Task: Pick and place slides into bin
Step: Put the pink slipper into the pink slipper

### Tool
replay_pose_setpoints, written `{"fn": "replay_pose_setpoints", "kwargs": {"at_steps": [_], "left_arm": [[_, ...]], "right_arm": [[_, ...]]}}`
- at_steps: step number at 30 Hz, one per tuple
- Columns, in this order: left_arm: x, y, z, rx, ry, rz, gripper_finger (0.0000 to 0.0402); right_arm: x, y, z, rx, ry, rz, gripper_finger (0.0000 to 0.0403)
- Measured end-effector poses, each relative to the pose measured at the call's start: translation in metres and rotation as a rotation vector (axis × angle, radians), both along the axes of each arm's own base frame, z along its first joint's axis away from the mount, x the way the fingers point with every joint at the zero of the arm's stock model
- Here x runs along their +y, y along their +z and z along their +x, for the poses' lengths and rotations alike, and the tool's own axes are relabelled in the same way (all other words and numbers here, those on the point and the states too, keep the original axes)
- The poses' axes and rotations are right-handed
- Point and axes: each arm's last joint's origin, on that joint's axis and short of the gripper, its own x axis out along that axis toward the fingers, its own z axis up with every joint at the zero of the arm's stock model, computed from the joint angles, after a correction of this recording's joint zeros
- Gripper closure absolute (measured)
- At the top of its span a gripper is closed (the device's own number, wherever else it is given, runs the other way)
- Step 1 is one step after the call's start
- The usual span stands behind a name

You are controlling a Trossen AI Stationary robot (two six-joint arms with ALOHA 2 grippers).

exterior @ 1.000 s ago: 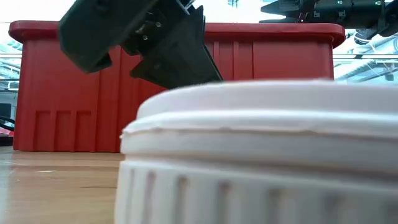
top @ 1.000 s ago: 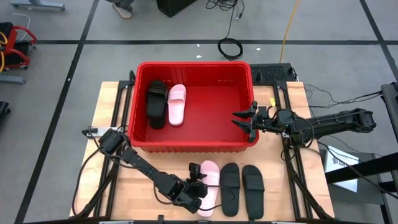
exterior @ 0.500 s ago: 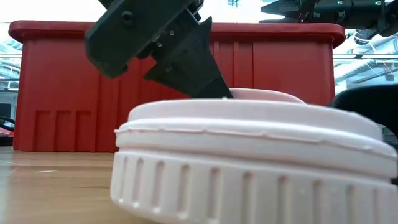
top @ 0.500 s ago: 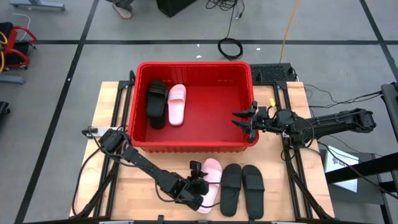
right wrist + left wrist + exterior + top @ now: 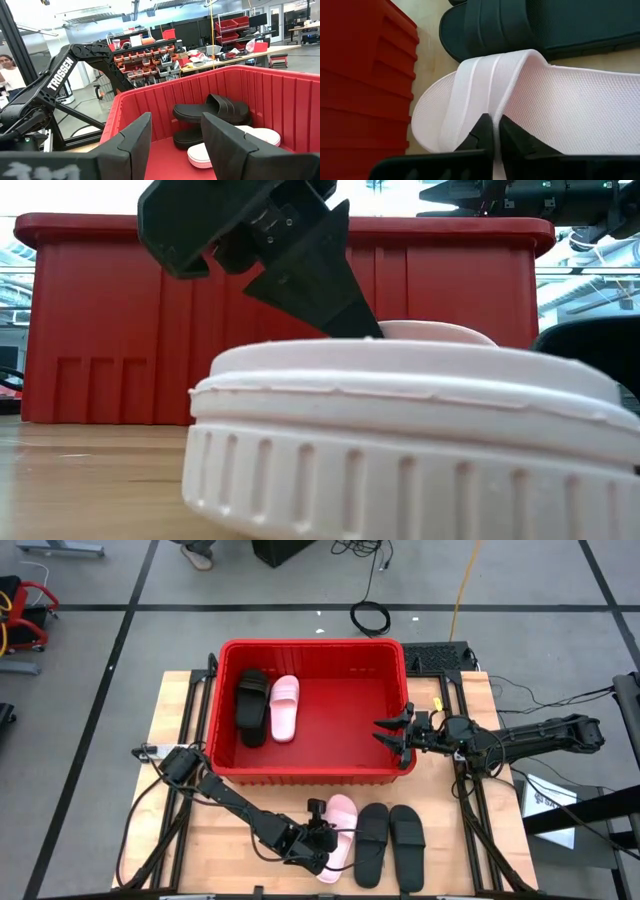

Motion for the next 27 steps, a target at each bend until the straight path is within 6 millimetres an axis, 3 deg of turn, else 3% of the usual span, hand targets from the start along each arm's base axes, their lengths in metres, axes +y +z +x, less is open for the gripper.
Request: {"fn": "replay_pose_setpoints", "kwargs": {"at_steps": [13,27], "left_arm": [[0.0,0.002,-0.002,0.023,-0.035,0.032,0.0397],[-0.006,0.029,-0.019,0.006,-0.042,0.05,0.0398]], "right_arm": [[0.0,0.0,0.0,0.002,0.0,-0.004,0.0238],[0.0,-0.001,0.0,0.016,-0.001,-0.008,0.0238]]}}
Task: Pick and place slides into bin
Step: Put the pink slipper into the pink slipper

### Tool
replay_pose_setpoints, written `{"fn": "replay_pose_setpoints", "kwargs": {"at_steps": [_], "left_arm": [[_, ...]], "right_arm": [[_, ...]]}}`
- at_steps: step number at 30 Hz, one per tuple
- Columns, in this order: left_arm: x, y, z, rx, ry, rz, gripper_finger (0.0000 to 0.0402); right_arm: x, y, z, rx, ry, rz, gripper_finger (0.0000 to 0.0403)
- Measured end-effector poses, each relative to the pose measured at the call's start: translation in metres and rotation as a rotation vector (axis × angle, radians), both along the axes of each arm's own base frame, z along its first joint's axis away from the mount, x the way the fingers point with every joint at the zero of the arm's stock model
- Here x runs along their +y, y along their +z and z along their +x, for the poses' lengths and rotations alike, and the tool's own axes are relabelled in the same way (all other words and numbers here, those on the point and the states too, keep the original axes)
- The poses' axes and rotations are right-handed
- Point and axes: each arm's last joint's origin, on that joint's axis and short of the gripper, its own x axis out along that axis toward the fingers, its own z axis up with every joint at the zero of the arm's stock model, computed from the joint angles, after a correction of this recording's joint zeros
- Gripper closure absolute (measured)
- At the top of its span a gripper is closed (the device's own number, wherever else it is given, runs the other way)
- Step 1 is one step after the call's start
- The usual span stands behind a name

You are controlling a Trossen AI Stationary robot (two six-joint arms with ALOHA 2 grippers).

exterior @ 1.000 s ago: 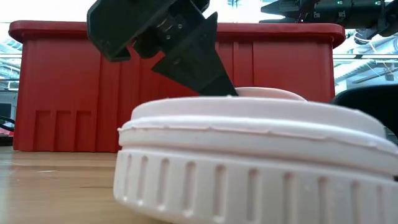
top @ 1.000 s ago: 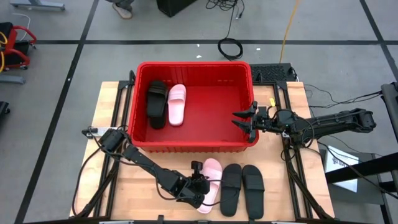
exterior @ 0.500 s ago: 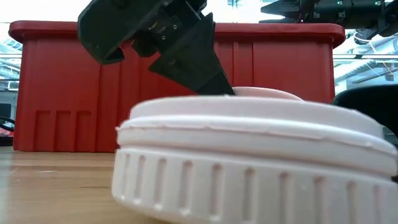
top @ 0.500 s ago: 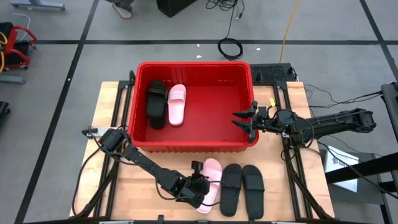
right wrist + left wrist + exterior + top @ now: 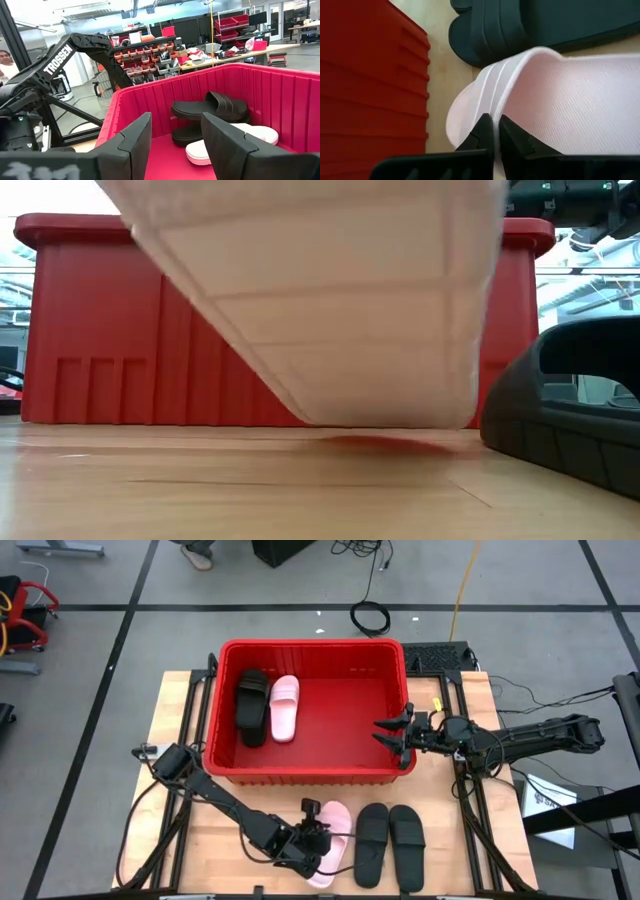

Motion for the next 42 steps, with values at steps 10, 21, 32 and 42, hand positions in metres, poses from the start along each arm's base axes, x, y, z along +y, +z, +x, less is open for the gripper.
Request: {"fn": "replay_pose_setpoints", "kwargs": {"at_steps": [10,21,32,42], "left_arm": [[-0.003,0.016,-0.011,-0.01,0.005,0.001,0.0398],[-0.015,0.056,-0.04,-0.06,-0.046,-0.033,0.0399],[-0.025,0.101,-0.077,-0.217,-0.052,0.055,0.04],[-0.019,0.111,-0.089,-0.226,-0.028,0.16,0.04]], "right_arm": [[0.0,0.0,0.0,0.0,0.0,0.0,0.0238],[0.0,0.0,0.0,-0.001,-0.004,0.0,0.0238],[0.0,-0.001,0.0,0.013,-0.004,0.006,0.0238],[0.0,-0.004,0.0,0.043,-0.003,0.018,0.0238]]}}
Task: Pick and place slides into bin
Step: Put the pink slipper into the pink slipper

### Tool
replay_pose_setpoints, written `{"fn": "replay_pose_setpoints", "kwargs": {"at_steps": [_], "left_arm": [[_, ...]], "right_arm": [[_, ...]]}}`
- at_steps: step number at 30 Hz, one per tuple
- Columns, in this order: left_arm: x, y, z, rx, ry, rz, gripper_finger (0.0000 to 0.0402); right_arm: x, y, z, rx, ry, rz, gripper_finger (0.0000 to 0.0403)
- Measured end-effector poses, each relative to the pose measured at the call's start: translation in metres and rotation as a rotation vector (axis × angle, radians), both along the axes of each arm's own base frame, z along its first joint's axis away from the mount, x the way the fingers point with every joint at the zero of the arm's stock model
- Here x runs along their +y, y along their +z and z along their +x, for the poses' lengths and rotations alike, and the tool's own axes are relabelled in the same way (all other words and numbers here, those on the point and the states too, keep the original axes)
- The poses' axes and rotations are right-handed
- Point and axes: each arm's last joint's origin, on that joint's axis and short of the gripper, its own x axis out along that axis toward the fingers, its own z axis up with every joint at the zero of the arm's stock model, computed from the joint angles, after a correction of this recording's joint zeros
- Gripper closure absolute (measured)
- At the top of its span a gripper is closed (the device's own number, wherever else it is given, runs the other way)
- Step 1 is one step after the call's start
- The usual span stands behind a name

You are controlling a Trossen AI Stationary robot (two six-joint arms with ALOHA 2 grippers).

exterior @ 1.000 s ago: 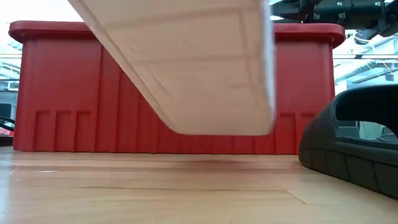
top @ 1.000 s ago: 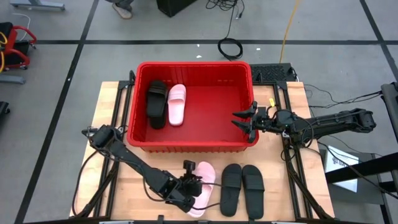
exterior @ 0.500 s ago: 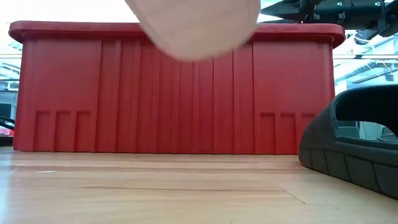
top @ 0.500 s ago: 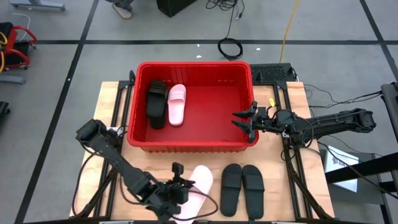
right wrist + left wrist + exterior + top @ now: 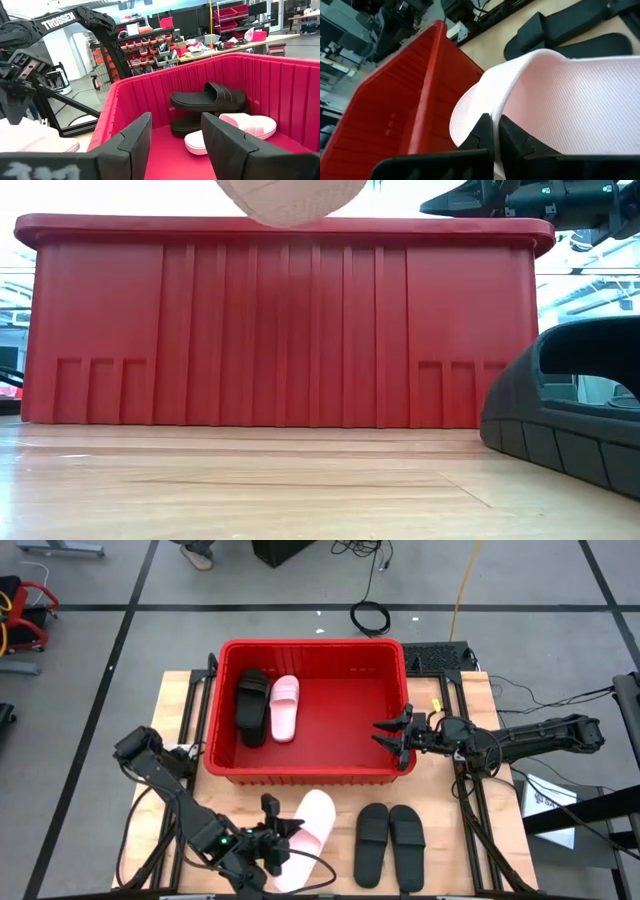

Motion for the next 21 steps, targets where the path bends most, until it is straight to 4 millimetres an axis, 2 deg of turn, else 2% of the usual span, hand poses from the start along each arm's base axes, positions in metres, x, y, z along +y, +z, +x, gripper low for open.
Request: {"fn": "replay_pose_setpoints", "kwargs": {"at_steps": [5,14,17,21], "left_arm": [[0.007,0.014,-0.006,-0.044,0.02,0.035,0.04],[0.024,0.035,-0.024,-0.055,0.056,0.141,0.04],[0.04,0.042,-0.025,-0.062,0.113,0.204,0.04],[0.071,0.061,-0.027,-0.068,0.183,0.192,0.04]], "right_arm": [[-0.001,0.0,0.0,0.0,-0.009,-0.011,0.0238],[-0.008,0.006,-0.002,-0.033,-0.157,-0.085,0.0238],[-0.013,0.007,-0.002,-0.052,-0.184,-0.07,0.0238],[-0.019,0.007,-0.003,-0.048,-0.189,-0.072,0.0238]]}}
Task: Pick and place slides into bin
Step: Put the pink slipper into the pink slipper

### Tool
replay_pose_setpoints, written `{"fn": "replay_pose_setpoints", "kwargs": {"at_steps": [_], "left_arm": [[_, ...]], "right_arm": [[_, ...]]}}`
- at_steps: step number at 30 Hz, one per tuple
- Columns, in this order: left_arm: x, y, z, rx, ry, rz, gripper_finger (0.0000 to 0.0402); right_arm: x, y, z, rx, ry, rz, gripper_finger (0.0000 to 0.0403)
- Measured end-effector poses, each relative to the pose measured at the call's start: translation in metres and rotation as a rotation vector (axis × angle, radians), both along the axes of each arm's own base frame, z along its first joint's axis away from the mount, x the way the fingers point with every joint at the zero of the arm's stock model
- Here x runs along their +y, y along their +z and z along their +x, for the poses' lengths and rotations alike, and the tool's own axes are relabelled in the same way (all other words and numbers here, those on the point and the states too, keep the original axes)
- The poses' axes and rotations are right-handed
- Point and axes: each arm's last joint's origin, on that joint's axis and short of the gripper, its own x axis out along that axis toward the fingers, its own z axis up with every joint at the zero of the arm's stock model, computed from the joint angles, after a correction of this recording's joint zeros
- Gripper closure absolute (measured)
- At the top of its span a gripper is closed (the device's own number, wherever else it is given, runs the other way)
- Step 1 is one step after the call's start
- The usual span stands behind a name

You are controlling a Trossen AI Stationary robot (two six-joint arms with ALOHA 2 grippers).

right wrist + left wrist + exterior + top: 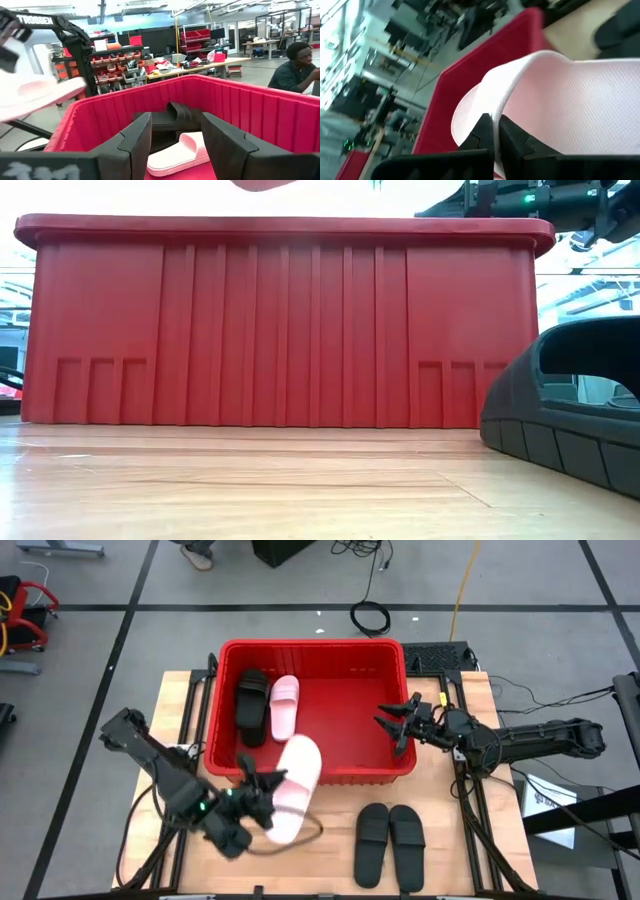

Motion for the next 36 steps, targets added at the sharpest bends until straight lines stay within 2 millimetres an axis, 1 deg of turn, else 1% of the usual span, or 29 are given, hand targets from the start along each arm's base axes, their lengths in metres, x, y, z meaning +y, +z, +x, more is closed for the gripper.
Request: {"fn": "replay_pose_setpoints", "kwargs": {"at_steps": [7,10,13,17,20,23,27,32,36], "left_arm": [[0.06,0.031,-0.008,-0.017,0.106,-0.049,0.04],[0.082,0.037,-0.011,0.0,0.129,-0.063,0.0401],[0.101,0.037,-0.011,0.024,0.161,-0.062,0.0401],[0.124,0.029,-0.004,0.066,0.192,-0.045,0.0401],[0.142,0.02,0.004,0.09,0.155,-0.059,0.0401],[0.161,0.01,0.006,0.095,0.12,-0.065,0.0401],[0.19,0.002,-0.002,0.063,0.109,-0.076,0.0401],[0.225,-0.007,-0.019,-0.039,0.074,-0.107,0.0401],[0.248,-0.024,-0.026,-0.061,0.134,-0.098,0.0401]], "right_arm": [[-0.003,-0.001,0.0,0.007,0.009,0.001,0.0238],[-0.003,-0.001,0.0,0.014,0.009,-0.001,0.0238],[-0.003,-0.001,0.0,0.018,0.008,-0.007,0.0238],[-0.004,-0.001,0.0,0.022,-0.004,-0.024,0.0238],[-0.007,-0.001,-0.001,0.021,-0.021,-0.026,0.0238],[-0.011,-0.001,-0.001,0.024,-0.04,-0.033,0.0239],[-0.015,-0.001,-0.002,0.025,-0.063,-0.033,0.0238],[-0.017,-0.001,-0.003,0.029,-0.074,-0.033,0.0239],[-0.017,-0.001,-0.003,0.041,-0.077,-0.059,0.0239]]}}
